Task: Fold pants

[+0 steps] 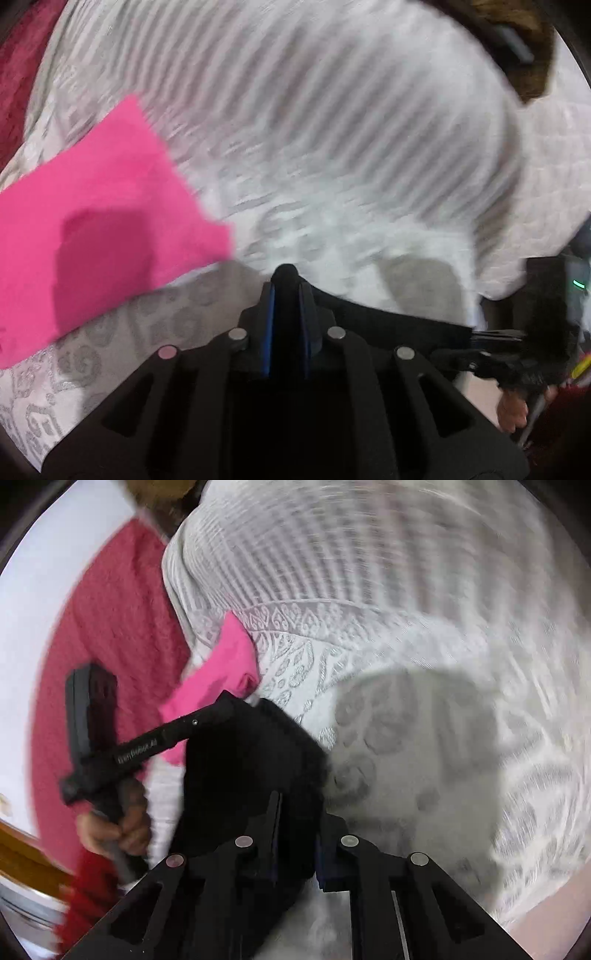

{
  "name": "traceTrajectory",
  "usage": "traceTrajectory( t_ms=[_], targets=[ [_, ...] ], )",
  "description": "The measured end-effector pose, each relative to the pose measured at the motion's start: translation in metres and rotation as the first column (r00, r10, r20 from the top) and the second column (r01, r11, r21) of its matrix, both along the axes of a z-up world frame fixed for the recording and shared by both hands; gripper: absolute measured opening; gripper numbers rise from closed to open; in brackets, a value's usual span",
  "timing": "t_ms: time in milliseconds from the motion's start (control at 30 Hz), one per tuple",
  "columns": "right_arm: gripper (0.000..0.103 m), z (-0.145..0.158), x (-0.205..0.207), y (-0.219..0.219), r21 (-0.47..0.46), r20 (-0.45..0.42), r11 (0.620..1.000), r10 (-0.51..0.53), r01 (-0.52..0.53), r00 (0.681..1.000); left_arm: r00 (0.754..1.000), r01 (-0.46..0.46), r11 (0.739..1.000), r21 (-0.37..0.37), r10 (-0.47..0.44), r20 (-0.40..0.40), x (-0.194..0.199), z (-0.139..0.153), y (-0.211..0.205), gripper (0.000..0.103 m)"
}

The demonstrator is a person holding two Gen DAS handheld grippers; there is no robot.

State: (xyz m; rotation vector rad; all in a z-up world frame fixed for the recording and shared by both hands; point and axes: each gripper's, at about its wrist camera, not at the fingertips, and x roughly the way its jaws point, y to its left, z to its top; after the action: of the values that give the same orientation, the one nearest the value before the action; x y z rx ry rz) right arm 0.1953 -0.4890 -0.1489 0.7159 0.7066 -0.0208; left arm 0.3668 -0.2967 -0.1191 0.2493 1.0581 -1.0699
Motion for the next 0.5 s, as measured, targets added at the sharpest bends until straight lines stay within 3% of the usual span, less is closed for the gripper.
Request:
traceTrajectory(
  t_ms=[67,133,233,300,367,400,467,500],
  targets=[
    [0.014,-0.001,-0.015,-0.006,-0.041,-0.004,0.999,0.024,-0.025,1.000,0.996,0.070,0.997,-0.022,-0.068,0.049,-0.015,0.008,-0.006,0.014],
    [0.017,-0.008,-0.021,-0.008,-0.056,-0.012,0.997,0.047,-0.048,0.999,0.993,0.077,0.995,0.069,-0.083,0.085,-0.020,-0.004,-0.022,0.021],
    [0.031,-0.003,-0.024,-0.008,-0.021,-0.004,0.999,0.043,-0.043,0.999,0.998,0.024,0.988,0.149,-0.032,0.052,-0.005,-0.024,-0.019,0.024],
    [0.072,0.000,-0.023,-0.006,0.005,0.009,0.998,0.063,-0.063,0.998,1.000,0.004,0.992,0.125,-0.006,0.019,-0.001,-0.027,-0.014,0.034],
    [0.085,0.000,-0.018,-0.001,0.034,0.043,0.996,0.082,-0.083,0.996,1.000,0.003,0.996,0.092,-0.002,-0.009,0.000,-0.024,-0.005,0.057],
    [0.085,0.000,-0.013,0.002,0.023,0.048,0.997,0.076,-0.077,0.996,1.000,0.008,0.996,0.087,-0.007,-0.013,0.000,-0.024,-0.001,0.073],
    [0.085,0.002,-0.003,0.011,-0.043,0.047,0.997,0.065,-0.063,0.997,1.000,0.010,0.994,0.106,-0.010,-0.006,0.000,-0.029,0.008,0.078],
    [0.067,0.003,0.000,0.017,-0.090,0.042,0.994,0.067,-0.063,0.997,1.000,0.016,0.993,0.120,-0.014,-0.016,0.001,-0.034,0.010,0.078]
  ],
)
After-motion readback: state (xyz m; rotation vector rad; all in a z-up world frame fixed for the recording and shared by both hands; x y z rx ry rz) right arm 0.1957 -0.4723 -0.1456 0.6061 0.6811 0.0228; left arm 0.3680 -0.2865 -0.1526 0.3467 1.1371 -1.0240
